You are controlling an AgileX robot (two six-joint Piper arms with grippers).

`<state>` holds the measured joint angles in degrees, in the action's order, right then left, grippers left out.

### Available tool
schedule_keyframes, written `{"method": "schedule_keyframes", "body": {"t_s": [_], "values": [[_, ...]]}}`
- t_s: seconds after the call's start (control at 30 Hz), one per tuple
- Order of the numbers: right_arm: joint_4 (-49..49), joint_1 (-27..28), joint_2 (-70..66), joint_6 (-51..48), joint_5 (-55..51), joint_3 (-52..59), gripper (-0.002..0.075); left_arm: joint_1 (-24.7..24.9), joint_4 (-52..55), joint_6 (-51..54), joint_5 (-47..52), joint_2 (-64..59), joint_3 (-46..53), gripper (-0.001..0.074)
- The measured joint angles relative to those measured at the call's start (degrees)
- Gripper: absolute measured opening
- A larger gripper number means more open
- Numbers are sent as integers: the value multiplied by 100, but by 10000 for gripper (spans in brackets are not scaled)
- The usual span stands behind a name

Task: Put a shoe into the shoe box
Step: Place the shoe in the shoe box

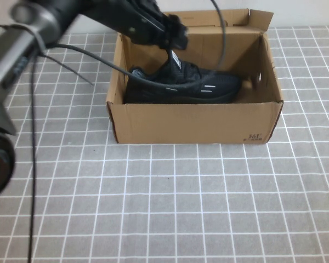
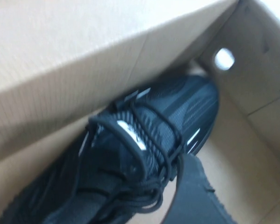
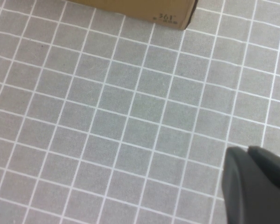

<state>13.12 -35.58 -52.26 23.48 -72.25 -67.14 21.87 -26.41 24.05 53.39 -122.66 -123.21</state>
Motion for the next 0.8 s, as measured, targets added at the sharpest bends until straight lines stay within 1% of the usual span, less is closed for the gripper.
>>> {"method": "schedule_keyframes", "body": {"t_s": [0.1,0.23,0.3,0.47,0.6,0.8], "values": [[0,0,0,0,0,0,-16,269,690,-753,-116,-60,0,361],[27,0,0,0,0,0,-16,327,984,-1075,-278,-164,0,366],[65,0,0,0,0,0,-16,327,1021,-1139,-358,-225,0,382],[247,0,0,0,0,0,-16,327,1022,-1398,-515,-393,0,461],[340,0,0,0,0,0,-16,327,1013,-1726,-607,-488,0,480],[434,0,0,0,0,0,-16,327,1010,-1902,-646,-703,0,483]]}}
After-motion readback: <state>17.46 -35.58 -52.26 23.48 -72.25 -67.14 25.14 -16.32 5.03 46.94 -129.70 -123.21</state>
